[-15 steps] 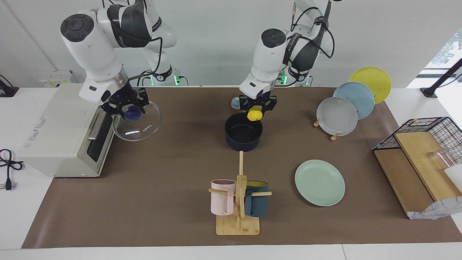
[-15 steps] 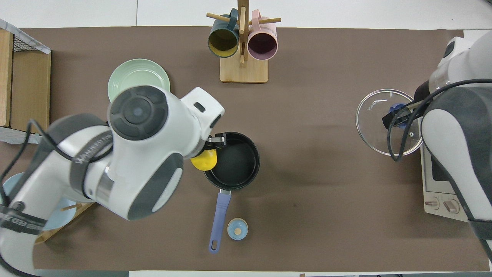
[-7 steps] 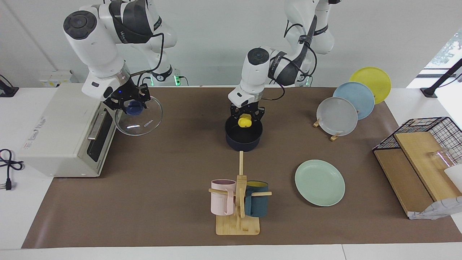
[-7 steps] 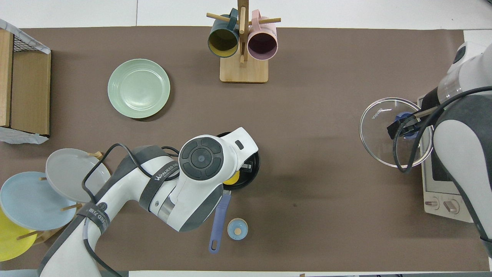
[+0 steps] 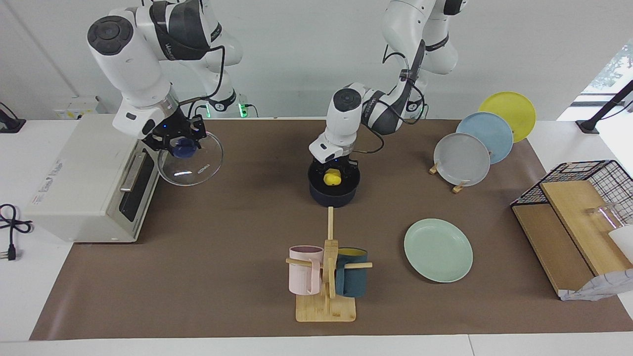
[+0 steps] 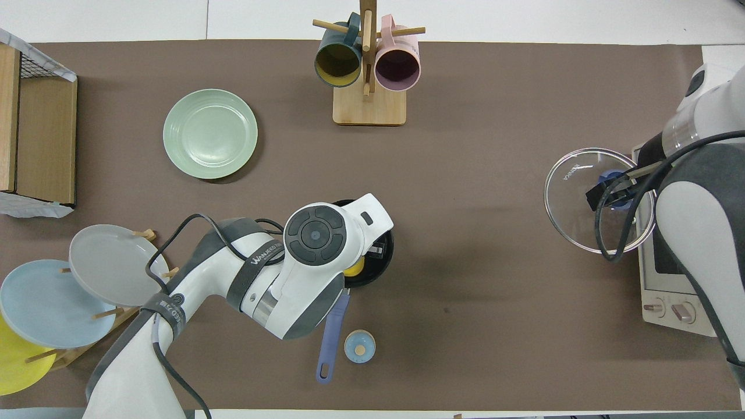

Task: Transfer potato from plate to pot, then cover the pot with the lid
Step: 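Carry the potato over the saucepan with the left gripper and release it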

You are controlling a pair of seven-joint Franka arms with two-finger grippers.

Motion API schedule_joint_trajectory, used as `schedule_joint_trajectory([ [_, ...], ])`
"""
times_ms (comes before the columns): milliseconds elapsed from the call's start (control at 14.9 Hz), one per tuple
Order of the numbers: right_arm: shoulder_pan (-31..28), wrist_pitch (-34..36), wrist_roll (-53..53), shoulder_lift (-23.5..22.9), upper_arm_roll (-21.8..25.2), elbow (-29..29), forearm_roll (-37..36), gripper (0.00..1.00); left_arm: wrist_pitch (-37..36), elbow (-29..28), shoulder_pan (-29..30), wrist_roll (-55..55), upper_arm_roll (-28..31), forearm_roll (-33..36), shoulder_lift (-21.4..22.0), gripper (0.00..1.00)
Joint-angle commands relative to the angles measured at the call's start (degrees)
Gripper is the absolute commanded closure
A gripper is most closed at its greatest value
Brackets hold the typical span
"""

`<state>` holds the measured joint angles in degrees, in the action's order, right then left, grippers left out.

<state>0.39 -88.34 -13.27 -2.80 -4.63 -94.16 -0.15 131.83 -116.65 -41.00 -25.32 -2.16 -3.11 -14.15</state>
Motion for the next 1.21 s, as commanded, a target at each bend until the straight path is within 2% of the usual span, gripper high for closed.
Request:
schedule_joint_trajectory([
  [0, -0.39, -0.61, 0.96, 1.13, -0.38, -0.85, 0.94, 1.00, 2.82, -3.14, -0.93, 1.33, 0.76, -0.67, 1.05, 1.00],
  [335, -0.39, -0.70, 0.96, 1.13, -0.38, -0.94, 0.94, 1.00, 6.24, -6.22, -1.01, 1.24, 0.76, -0.67, 1.58, 1.00],
  [402, -0.39, -1.13, 0.96, 1.13, -0.38, -1.03, 0.94, 1.00, 6.25, -6.22, -0.93, 1.24, 0.76, -0.67, 1.58, 0.84],
  [469, -0.48, -1.66, 0.88, 1.13, -0.38, -1.12, 0.94, 1.00, 6.16, -6.22, -0.93, 1.24, 0.76, -0.67, 1.66, 0.48],
  [536, -0.48, -1.75, 0.79, 1.22, -0.38, -1.55, 0.94, 1.00, 6.16, -6.05, -0.93, 1.07, 0.84, -0.67, 1.58, 0.06],
  [603, -0.48, -1.84, 0.87, 1.22, -0.38, -1.64, 0.94, 1.00, 5.90, -5.61, -0.84, 0.63, 0.84, -0.67, 1.66, 0.00],
  [871, -0.48, -3.42, 0.87, 1.92, -0.38, -3.05, 0.94, 1.00, -0.49, -2.98, 0.82, 0.98, 0.84, -0.67, 5.17, 0.00],
  [1139, -0.39, -5.35, 0.96, 2.01, -0.38, -4.02, 0.94, 1.00, -11.65, 4.92, 3.89, 1.06, 1.20, -0.93, 7.02, 0.00],
])
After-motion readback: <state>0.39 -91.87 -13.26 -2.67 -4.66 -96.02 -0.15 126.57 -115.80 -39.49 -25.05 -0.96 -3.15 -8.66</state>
